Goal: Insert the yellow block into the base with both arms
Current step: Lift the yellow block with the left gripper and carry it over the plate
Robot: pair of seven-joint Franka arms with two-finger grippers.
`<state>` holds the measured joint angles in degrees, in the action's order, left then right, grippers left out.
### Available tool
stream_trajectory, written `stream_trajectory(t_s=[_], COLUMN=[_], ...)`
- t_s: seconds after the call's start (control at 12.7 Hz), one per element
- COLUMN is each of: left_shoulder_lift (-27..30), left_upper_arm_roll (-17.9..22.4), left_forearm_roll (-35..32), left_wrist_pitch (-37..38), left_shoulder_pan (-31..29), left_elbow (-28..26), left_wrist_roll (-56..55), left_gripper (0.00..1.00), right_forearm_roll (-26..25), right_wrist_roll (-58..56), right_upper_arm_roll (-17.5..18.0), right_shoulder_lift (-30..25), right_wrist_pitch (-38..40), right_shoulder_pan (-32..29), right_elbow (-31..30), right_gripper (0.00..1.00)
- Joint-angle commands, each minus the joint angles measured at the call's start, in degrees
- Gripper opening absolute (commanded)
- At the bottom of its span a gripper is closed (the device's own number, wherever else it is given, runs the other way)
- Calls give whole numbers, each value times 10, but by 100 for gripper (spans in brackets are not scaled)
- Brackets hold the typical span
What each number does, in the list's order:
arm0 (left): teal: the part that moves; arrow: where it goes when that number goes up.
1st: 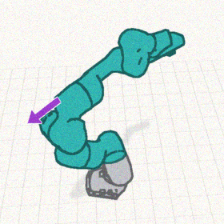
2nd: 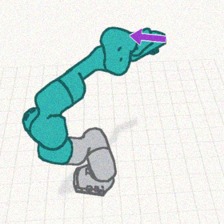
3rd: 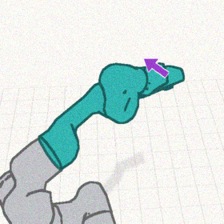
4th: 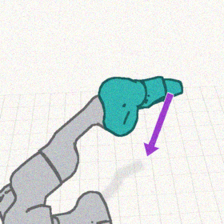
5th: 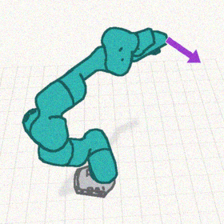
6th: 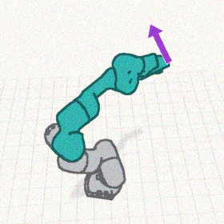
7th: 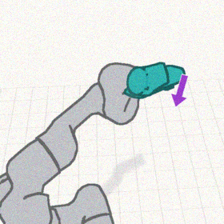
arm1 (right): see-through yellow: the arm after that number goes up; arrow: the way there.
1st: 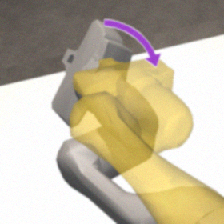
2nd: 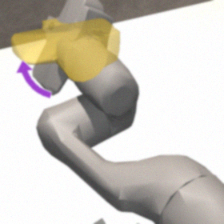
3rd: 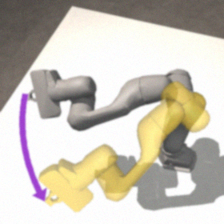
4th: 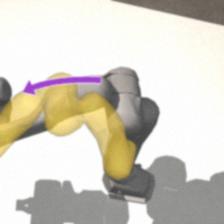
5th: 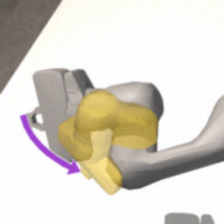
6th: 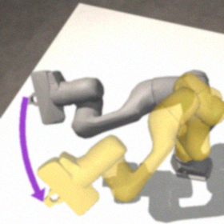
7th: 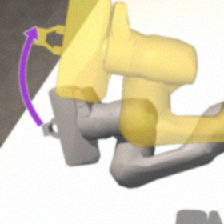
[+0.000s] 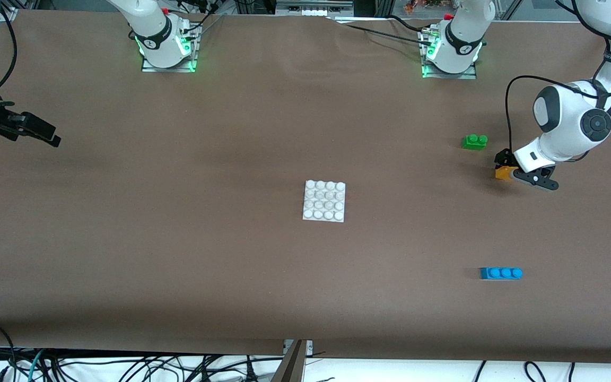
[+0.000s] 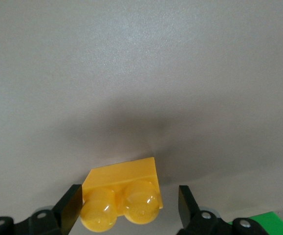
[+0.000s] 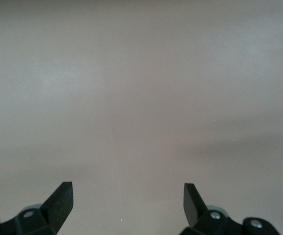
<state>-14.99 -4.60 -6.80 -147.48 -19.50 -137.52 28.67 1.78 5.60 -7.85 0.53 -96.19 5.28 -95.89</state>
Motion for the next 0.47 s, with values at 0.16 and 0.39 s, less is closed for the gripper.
stream_trajectory(t_s=[0.16, 0.39], left_shoulder_lift=[7, 11], left_upper_arm_roll=[-4, -7], left_forearm_roll=[-14, -14], left_wrist_pitch=[-3, 5], left_shoulder_pan=[-20, -20], left_elbow=[-10, -7], left_wrist_roll=[9, 9], left_gripper=[62, 50], right_forearm_roll=[-8, -8], right_wrist_roll=[-12, -12], right_upper_arm_roll=[3, 3], right_shoulder_lift=[-6, -6], right_wrist_pitch=[-3, -3], right_shoulder_pan=[-4, -3], right_elbow=[-8, -8], right_gripper=[100, 100])
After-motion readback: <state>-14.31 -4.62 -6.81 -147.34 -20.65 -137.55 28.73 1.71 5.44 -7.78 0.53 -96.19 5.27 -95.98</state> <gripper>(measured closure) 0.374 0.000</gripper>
